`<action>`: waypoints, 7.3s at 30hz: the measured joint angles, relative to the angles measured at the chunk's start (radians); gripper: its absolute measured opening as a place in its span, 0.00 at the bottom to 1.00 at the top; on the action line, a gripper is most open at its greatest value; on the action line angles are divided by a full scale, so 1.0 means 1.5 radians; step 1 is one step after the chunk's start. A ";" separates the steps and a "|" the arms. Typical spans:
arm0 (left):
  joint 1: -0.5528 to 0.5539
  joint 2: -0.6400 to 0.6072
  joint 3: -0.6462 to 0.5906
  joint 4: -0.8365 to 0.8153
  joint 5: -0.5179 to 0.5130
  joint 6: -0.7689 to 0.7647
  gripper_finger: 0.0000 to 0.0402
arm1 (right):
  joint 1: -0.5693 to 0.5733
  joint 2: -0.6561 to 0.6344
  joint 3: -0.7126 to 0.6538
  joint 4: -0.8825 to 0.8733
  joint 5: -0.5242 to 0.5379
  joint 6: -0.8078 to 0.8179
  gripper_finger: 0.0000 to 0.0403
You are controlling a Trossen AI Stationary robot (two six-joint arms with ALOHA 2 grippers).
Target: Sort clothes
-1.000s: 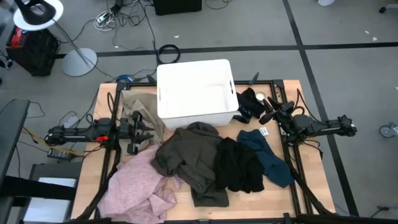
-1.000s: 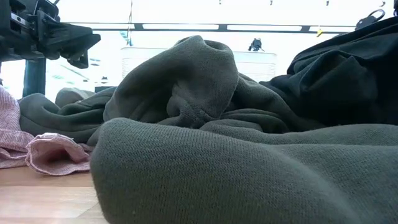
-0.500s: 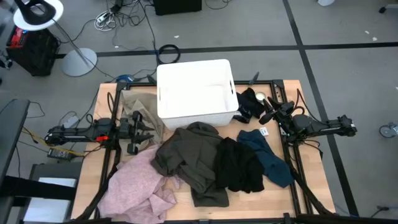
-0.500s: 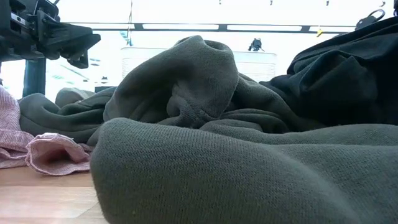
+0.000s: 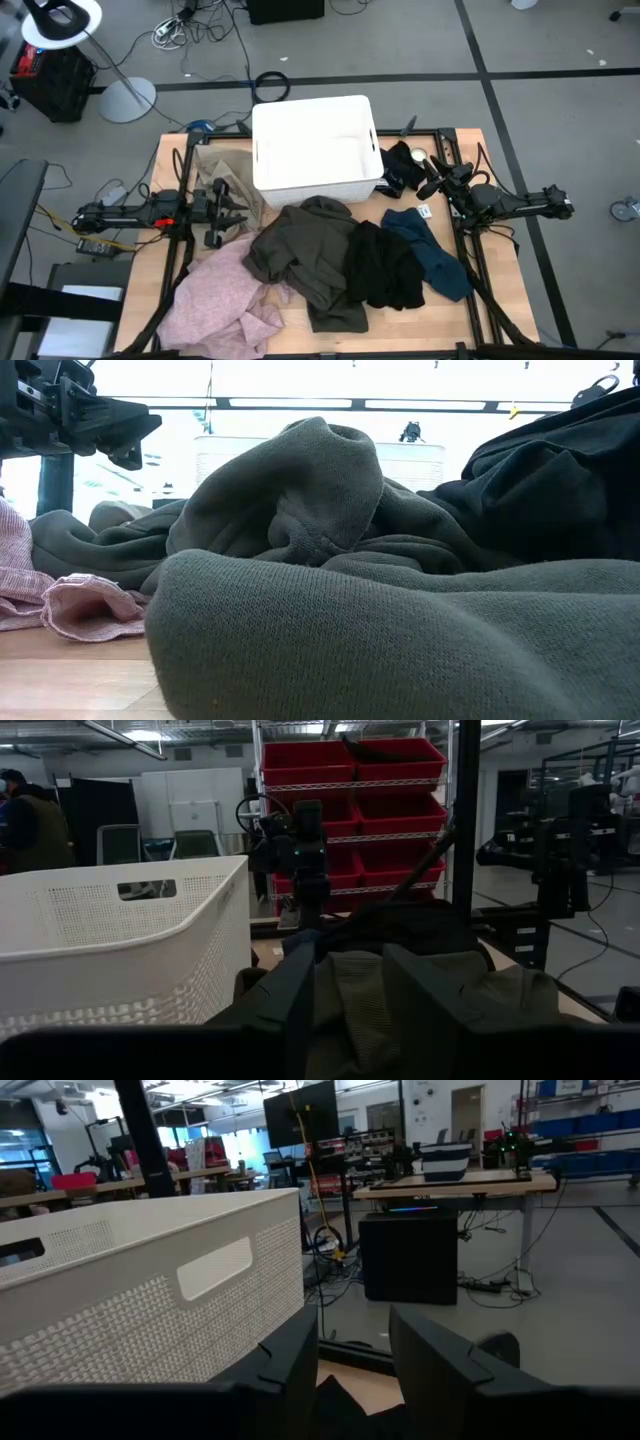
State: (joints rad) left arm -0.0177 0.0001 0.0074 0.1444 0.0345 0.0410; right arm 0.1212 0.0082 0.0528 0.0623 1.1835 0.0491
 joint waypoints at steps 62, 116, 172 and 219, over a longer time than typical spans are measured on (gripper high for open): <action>0.000 0.000 0.000 0.000 0.000 0.000 0.31 | 0.000 0.000 0.000 0.000 0.000 0.000 0.32; 0.000 0.000 0.000 0.000 0.000 0.000 0.31 | 0.000 0.000 0.000 0.002 0.000 0.000 0.32; 0.000 0.000 0.000 0.000 0.000 0.000 0.31 | 0.000 0.000 0.000 0.002 -0.544 0.055 0.32; 0.000 0.000 0.000 0.000 0.000 0.000 0.31 | -0.502 0.669 0.718 -0.757 -0.798 0.132 0.06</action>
State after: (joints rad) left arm -0.0174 0.0000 0.0073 0.1444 0.0345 0.0408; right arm -0.6315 1.0112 1.1305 -1.0732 -0.0137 0.2472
